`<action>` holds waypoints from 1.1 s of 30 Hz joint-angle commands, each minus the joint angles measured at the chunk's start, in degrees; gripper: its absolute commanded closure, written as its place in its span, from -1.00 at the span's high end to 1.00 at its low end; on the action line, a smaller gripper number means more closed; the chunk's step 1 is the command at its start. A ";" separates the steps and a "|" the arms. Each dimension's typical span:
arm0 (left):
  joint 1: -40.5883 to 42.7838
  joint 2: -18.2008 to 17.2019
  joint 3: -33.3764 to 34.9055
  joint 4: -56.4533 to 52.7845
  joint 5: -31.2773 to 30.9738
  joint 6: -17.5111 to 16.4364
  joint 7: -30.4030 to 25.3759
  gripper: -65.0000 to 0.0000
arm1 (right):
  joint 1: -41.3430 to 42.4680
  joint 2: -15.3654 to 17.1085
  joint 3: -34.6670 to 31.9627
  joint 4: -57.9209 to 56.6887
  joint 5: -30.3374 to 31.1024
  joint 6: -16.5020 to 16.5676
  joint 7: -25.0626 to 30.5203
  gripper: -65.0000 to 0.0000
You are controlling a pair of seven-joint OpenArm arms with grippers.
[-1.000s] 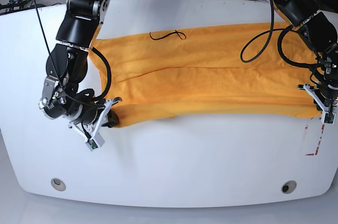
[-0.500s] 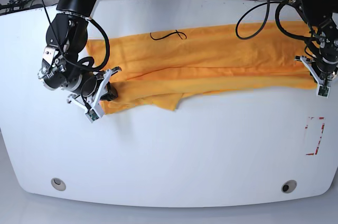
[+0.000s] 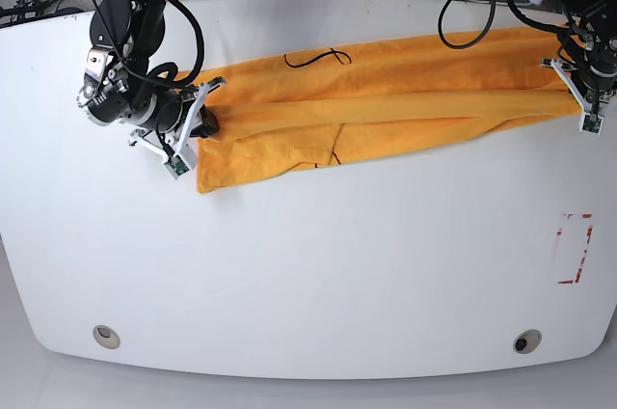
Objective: Fold the T-shirt properly
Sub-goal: 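Drag the folded shirt with both grippers toward the robot, then pull the folded shirt's ends apart with both grippers to straighten it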
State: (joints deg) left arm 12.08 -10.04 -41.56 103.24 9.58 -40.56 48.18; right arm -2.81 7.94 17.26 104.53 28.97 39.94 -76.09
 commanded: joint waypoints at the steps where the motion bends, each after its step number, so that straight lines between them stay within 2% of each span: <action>1: 0.72 -1.25 -0.15 1.24 0.39 0.56 -0.67 -1.00 | -0.31 0.54 0.28 1.01 0.70 0.06 0.53 -1.00; 4: 1.51 -1.34 0.37 0.98 0.48 0.56 -0.67 -1.00 | -1.37 0.54 0.28 1.01 0.70 0.06 0.53 -0.98; 6: 1.59 -1.43 1.34 0.98 0.66 0.56 -0.58 -0.78 | -1.72 0.54 0.28 1.01 0.70 0.06 0.53 -0.84; 9: 2.39 -1.43 2.22 1.15 0.48 0.56 1.53 -0.30 | -2.33 0.54 1.86 1.10 0.70 0.06 0.45 -0.43; 11: 2.39 -1.43 3.19 1.24 0.48 0.56 3.38 0.04 | -2.60 0.27 4.15 2.59 0.96 0.06 0.45 0.04; 12: 2.39 -1.43 3.36 1.24 0.39 0.56 3.73 0.12 | -2.69 0.27 4.94 3.65 1.49 0.06 0.45 0.29; 15: 1.95 -1.43 3.71 1.95 0.13 0.56 3.82 0.12 | -2.77 0.27 6.17 6.55 4.57 0.06 0.45 0.80; 17: 0.80 -1.43 3.36 3.44 -1.80 0.56 3.90 0.08 | -2.69 0.54 6.17 7.16 7.73 0.06 0.45 0.92; 21: 0.28 -1.25 3.10 5.99 -6.46 0.56 4.08 0.03 | -2.42 0.01 6.00 6.90 11.60 0.06 0.62 0.74; 24: 0.36 -0.99 3.10 6.17 -6.82 0.56 4.08 0.00 | -1.98 -2.71 5.65 6.72 11.07 0.06 0.71 0.56; 30: 2.91 -0.99 3.01 2.47 -6.64 0.56 4.08 -0.10 | -1.37 -7.55 5.47 2.24 3.95 0.06 0.80 -0.01; 33: 4.14 -1.08 3.01 -0.52 -6.64 0.56 4.08 -0.15 | -0.14 -8.60 3.71 -0.31 0.26 0.06 2.03 -0.23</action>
State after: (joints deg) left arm 16.12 -10.20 -38.26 103.46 2.96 -40.34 52.82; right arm -4.38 -0.67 21.87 104.68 29.74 40.01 -76.07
